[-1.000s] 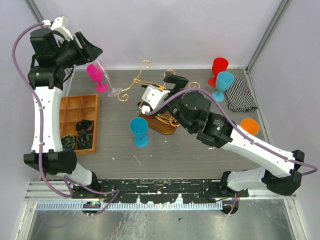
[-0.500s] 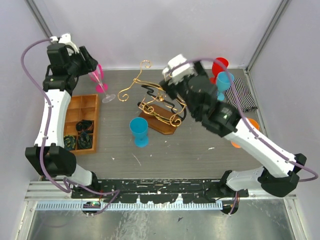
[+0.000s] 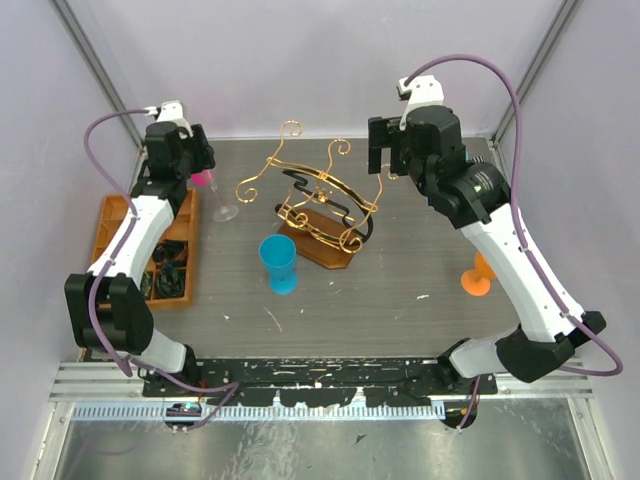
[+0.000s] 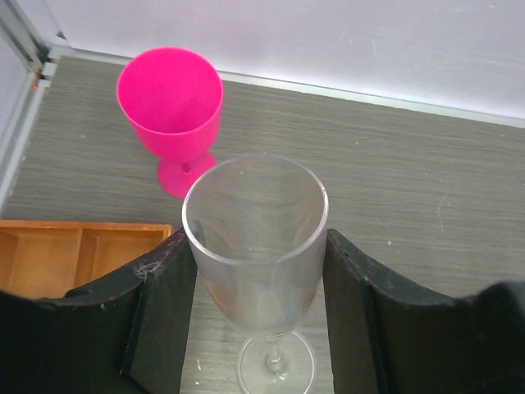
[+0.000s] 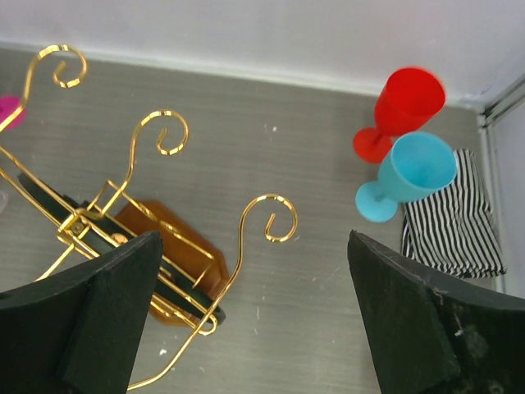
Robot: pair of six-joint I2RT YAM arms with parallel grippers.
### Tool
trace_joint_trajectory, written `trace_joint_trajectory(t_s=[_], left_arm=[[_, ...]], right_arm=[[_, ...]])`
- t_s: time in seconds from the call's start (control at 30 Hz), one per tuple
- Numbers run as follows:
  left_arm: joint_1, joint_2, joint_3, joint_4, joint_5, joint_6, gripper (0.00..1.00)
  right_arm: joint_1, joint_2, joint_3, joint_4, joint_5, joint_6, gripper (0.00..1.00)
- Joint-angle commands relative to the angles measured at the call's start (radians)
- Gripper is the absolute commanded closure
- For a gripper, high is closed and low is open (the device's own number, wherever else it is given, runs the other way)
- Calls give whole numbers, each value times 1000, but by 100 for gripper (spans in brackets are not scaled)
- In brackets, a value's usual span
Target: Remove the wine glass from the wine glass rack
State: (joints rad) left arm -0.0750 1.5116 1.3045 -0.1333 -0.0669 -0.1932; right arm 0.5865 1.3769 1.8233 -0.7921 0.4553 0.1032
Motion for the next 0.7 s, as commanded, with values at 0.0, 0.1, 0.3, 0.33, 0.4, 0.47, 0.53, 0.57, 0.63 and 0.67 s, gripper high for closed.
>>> trace_joint_trajectory(t_s=[0.0,0.1,0.3,0.33,0.4,0.47,0.53,0.57,0.63,0.67], left_arm=[[-46,-12,-74,241,-187,44,56],[-86,6,-145,366,-309,78,57],[-127,52,-226,520,-453,97,57],[-131,57,-239,551,-475,90,58],[-136,72,-261,593,-556,57,58],[-137,91,-267,616,-587,41,58],[-140,111,-274,652,-616,40,58],[-143,120,-282,680,-631,44,57],[-146,136,-295,738,-641,57,57],[-146,144,-296,756,-648,59,57]], right_arm=[[-27,-23,-57,24,-73,60,0],[-44,-34,-114,53,-71,49,0],[-66,-33,-146,77,-75,47,0],[-68,-32,-144,78,-77,47,0],[-72,-29,-145,79,-80,47,0],[-75,-29,-152,81,-86,46,0],[-79,-30,-165,89,-86,46,0],[-81,-31,-173,92,-86,47,0],[-87,-30,-180,95,-88,48,0],[-89,-28,-180,95,-90,47,0]])
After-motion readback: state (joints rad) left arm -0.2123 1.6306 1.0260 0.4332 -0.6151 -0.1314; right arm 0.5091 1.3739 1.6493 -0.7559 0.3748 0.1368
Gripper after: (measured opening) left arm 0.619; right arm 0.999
